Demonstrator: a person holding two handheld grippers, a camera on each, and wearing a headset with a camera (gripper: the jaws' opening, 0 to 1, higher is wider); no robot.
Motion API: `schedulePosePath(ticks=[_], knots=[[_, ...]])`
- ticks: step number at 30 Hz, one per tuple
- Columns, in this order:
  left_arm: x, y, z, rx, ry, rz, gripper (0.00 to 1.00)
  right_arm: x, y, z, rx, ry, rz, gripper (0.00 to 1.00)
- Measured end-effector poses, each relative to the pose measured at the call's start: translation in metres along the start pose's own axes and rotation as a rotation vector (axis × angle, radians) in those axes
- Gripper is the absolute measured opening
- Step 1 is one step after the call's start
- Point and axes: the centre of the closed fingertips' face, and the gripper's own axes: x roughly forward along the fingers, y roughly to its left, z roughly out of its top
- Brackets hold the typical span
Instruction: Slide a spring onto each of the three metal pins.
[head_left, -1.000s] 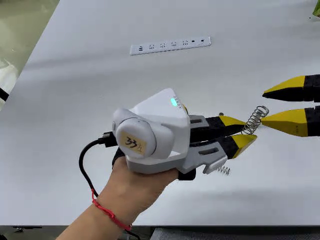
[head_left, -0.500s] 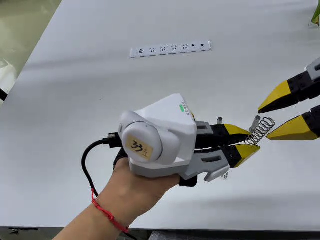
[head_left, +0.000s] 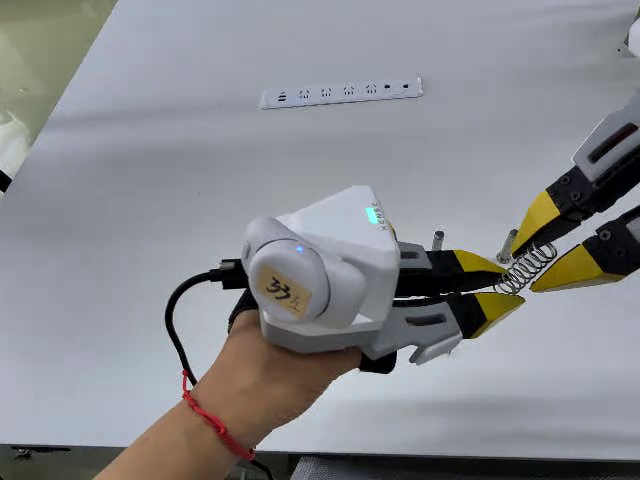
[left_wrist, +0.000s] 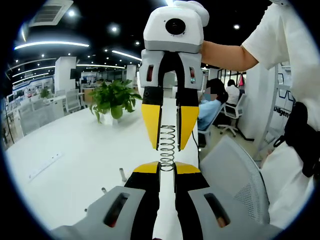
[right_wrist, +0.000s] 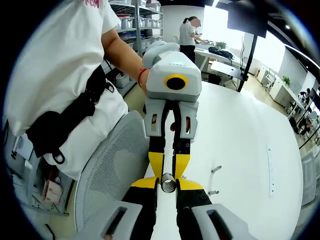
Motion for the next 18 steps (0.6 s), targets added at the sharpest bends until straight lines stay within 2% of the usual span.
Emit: schedulePosePath(ticks=[18], knots=[[-0.0016,0.0003,-0.0029,-0.007,-0.003,-0.001,0.06,0.0036,-0.0013,-0.0010,-0.035,0.044,0.008,0.08]])
